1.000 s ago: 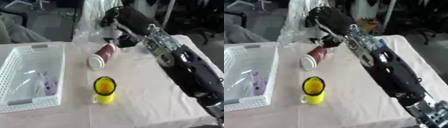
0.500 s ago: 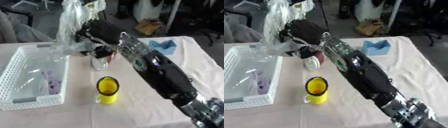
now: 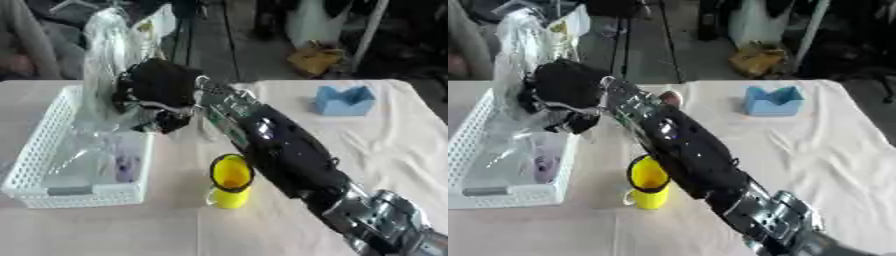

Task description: Pick up objects on the table and place them in the box.

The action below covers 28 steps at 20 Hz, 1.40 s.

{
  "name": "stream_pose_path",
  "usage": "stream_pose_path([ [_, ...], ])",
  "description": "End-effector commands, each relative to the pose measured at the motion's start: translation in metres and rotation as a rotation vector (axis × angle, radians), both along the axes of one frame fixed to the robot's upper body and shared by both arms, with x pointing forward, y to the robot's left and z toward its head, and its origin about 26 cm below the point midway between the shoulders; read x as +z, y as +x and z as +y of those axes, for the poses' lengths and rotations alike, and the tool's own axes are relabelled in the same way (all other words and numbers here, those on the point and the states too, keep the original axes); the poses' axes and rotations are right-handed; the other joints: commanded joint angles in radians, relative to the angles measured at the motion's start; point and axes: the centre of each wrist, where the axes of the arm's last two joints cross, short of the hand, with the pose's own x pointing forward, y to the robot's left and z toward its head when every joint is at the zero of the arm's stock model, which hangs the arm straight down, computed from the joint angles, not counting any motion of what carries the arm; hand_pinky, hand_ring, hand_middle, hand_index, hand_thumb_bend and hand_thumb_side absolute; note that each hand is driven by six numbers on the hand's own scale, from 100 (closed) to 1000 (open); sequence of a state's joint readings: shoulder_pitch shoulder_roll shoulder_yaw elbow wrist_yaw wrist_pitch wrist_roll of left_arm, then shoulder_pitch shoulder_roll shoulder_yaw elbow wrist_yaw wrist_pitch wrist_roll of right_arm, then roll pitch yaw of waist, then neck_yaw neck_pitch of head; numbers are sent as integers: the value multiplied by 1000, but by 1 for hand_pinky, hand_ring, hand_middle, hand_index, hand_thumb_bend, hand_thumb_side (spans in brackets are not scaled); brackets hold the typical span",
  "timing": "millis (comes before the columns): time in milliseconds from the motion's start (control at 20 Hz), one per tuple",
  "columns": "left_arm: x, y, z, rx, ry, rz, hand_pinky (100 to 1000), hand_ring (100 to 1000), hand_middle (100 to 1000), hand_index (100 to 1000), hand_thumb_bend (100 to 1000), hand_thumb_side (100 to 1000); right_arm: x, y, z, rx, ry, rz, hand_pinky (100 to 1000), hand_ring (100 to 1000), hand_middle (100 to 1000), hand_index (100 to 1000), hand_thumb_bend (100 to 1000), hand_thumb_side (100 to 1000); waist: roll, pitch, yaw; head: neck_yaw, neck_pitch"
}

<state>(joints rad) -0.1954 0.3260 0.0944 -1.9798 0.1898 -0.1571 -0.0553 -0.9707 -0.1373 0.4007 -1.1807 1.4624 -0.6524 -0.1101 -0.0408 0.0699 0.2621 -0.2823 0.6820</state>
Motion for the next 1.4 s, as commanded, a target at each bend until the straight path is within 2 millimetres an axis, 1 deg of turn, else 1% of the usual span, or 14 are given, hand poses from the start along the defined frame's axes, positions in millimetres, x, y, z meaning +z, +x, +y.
stream_pose_path([
  [50,12,-1,-2,-23,18,-44,370,792,773,787,340,822,17,-1,2,24,-71,-149,100,380,299,260,337,100,6,-8,5,-3,-12],
  [150,13,0,-2,-28,18,-48,370,792,773,787,340,822,13,0,3,37,-96,-188,110,389,320,279,339,100,5,-5,8,-4,-13],
  [200,13,0,-3,-30,18,-49,370,792,773,787,339,823,9,1,3,42,-117,-191,356,506,458,385,365,100,4,-4,8,-5,-14],
  [250,13,0,-3,-32,17,-50,370,792,773,787,339,823,4,3,2,43,-147,-186,356,506,458,385,365,100,4,-3,8,-5,-14],
  [300,13,0,-3,-34,17,-51,370,792,773,787,340,823,-1,4,2,45,-175,-177,726,714,645,509,384,100,4,-2,9,-5,-15],
  [350,14,1,-4,-37,16,-51,370,792,773,787,340,823,-7,6,2,46,-213,-157,726,714,645,509,384,100,5,-1,9,-5,-16],
  [400,14,1,-4,-39,16,-52,369,792,773,787,339,824,-12,8,2,43,-244,-140,915,850,833,652,395,100,5,0,10,-5,-17],
  [550,15,1,-6,-46,14,-56,371,792,773,787,341,822,-24,11,2,44,-313,-76,949,886,855,643,401,120,6,3,19,-7,-22],
  [750,15,1,-5,-45,14,-55,370,792,773,787,341,823,-30,12,0,64,-331,-18,1000,961,977,765,412,181,5,4,21,-6,-24],
  [850,15,1,-5,-44,14,-56,370,792,772,787,342,823,-29,15,-7,19,-309,-4,1000,978,1000,824,443,287,4,4,17,-3,-25],
  [900,15,1,-5,-43,13,-56,370,791,772,787,342,824,-28,17,-11,-26,-276,6,1000,946,990,833,295,205,4,4,16,-1,-25],
  [1050,15,1,-5,-41,13,-55,370,791,772,787,342,824,-27,21,-20,-156,-129,55,995,935,981,832,242,188,3,4,11,3,-27],
  [1100,14,1,-5,-40,13,-55,371,791,772,787,341,824,-26,22,-20,-177,-101,68,908,882,941,836,128,145,3,4,10,3,-28],
  [1400,14,1,-4,-35,11,-51,371,791,772,786,339,827,-8,25,-34,-393,259,168,753,800,874,818,100,170,4,0,0,6,-31],
])
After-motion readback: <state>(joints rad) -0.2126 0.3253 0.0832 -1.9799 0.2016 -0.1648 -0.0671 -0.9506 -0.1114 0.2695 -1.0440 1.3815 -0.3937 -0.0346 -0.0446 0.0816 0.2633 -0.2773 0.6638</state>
